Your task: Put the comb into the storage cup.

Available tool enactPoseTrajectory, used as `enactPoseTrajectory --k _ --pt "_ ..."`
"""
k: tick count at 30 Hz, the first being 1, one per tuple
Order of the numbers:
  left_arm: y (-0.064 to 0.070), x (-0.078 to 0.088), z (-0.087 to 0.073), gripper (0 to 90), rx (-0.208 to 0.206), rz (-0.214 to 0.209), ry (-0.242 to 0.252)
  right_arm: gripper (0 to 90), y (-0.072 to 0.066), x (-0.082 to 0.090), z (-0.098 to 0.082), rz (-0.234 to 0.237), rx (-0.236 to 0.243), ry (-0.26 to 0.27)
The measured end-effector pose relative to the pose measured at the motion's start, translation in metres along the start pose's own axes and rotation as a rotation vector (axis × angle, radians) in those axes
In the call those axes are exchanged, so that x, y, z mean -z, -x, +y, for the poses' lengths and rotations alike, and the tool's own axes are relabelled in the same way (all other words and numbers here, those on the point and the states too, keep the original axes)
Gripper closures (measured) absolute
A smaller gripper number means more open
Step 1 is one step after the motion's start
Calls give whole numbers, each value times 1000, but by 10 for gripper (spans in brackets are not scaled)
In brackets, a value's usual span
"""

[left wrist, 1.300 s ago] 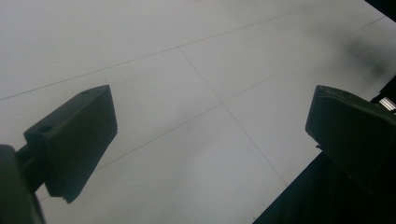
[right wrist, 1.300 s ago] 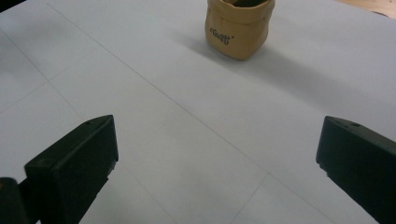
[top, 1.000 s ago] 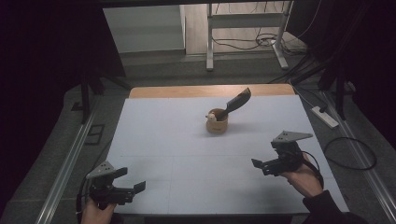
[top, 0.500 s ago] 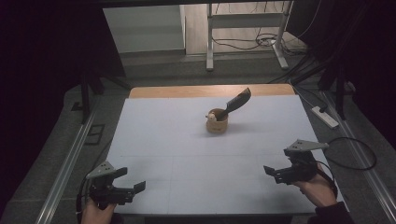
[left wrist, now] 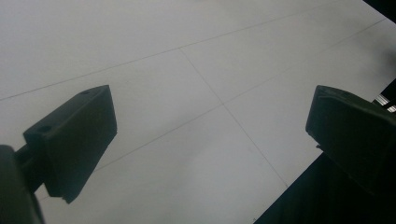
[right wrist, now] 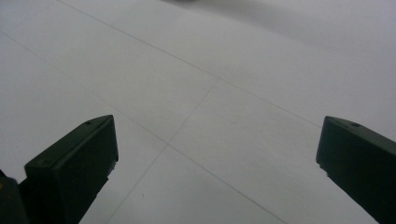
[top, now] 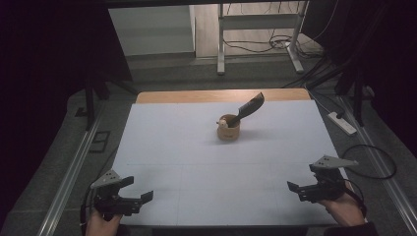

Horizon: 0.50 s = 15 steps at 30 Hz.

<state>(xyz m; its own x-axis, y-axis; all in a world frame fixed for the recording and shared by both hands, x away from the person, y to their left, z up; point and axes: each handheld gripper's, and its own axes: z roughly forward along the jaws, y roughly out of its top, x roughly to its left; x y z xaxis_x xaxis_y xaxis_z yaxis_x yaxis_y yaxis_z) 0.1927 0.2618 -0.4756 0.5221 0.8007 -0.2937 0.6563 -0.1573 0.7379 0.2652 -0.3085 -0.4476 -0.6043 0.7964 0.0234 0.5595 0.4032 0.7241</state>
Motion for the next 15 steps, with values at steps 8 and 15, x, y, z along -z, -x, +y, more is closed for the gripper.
enactPoseTrajectory --k 8,15 --pt "0 0 0 24 -1 -2 0 0 1 9 -11 -30 -26 -6" --pt "1 0 0 23 -9 5 -3 0 1 15 -19 -49 -50 -15"
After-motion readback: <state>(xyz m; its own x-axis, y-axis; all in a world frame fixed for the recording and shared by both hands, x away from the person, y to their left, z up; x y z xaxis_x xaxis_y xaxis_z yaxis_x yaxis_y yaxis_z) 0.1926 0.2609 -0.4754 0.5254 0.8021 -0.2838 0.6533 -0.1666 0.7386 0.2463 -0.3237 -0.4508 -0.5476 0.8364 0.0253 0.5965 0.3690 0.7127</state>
